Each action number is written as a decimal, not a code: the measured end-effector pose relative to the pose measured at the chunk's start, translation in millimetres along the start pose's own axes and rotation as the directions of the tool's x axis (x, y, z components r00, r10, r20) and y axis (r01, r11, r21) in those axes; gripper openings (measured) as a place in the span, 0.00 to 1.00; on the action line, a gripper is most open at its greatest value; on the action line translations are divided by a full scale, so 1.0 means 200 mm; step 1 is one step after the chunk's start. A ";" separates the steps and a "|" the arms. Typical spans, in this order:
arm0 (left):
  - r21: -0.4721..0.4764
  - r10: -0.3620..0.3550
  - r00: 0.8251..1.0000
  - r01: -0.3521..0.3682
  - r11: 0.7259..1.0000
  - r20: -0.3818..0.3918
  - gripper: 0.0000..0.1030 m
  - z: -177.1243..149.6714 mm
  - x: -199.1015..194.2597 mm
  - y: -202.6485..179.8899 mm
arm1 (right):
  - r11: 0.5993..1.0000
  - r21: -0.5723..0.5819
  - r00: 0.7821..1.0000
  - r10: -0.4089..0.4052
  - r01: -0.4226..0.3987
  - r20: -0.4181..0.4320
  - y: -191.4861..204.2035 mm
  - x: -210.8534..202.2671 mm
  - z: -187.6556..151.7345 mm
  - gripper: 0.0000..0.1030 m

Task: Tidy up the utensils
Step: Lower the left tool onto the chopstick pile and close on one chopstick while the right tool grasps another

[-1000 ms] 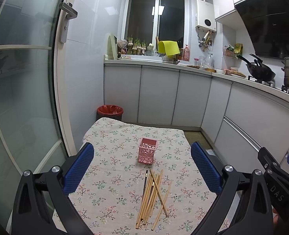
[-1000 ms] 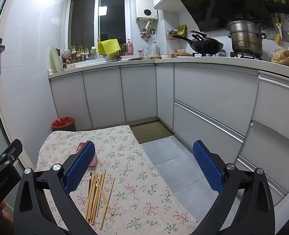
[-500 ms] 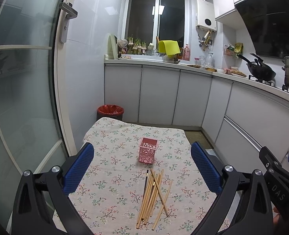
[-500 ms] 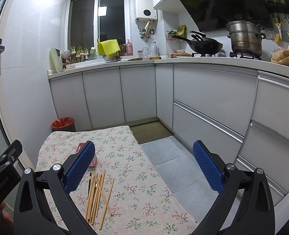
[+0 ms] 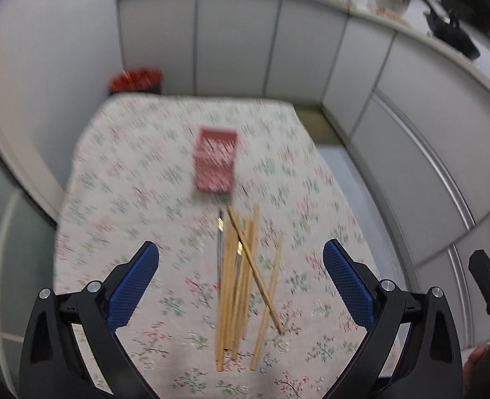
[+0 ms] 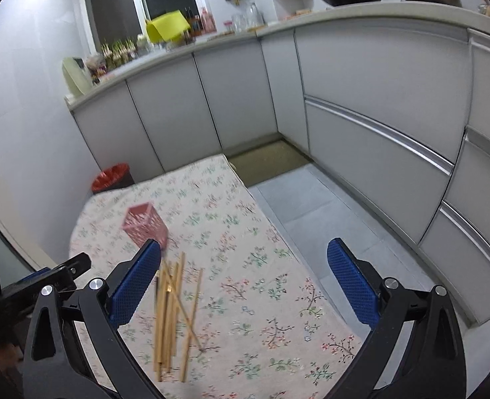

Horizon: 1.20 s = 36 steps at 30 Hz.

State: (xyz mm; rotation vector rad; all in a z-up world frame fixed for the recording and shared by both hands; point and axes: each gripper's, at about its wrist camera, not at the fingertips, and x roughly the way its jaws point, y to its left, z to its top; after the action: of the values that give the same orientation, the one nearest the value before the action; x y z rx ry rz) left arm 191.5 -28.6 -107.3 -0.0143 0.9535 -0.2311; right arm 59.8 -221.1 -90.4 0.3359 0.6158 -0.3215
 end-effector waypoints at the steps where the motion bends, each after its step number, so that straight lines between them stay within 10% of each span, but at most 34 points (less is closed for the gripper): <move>1: -0.007 -0.010 0.999 0.009 1.000 -0.051 0.93 0.03 0.10 0.00 | 1.000 -0.006 1.000 -0.011 0.011 -0.013 0.00 0.04 -0.01 0.93; 12: 0.005 -0.045 0.943 0.049 0.999 -0.331 0.78 0.17 0.73 -0.01 | 0.998 -0.040 0.981 -0.060 0.053 -0.186 -0.06 0.46 -0.07 0.93; 19: 0.009 -0.031 0.907 0.038 0.999 -0.420 0.35 0.18 0.98 0.04 | 0.999 -0.036 0.970 -0.027 0.019 -0.240 -0.07 0.53 -0.08 0.93; 36: -0.074 0.091 0.925 -0.126 0.989 -0.368 0.20 0.19 1.26 0.09 | 1.000 -0.004 0.966 0.004 -0.006 -0.260 -0.09 0.55 -0.09 0.93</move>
State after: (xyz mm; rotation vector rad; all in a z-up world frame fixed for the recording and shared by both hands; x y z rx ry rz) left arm 366.4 -65.4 -289.9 -0.0070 1.3318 -0.0846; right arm 128.4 -251.3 -174.3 0.3786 0.8734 -0.2729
